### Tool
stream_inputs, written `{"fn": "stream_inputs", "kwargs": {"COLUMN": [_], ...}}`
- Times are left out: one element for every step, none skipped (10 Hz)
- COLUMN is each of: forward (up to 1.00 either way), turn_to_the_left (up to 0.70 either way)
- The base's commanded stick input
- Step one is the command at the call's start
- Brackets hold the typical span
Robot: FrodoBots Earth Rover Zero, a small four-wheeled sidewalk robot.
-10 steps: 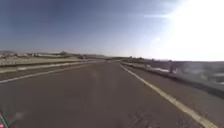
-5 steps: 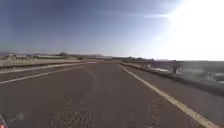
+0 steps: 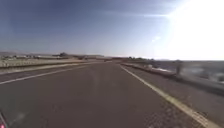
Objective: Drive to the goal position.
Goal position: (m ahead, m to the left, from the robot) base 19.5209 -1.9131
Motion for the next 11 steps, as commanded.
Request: {"fn": "stream_inputs", "kwargs": {"forward": [0.7,0.7,0.7,0.7,0.7,0.7,0.7,0.7,0.7,0.7,0.7], "turn_to_the_left": [0.0,0.0,0.0,0.0,0.0,0.0,0.0,0.0,0.0,0.0,0.0]}}
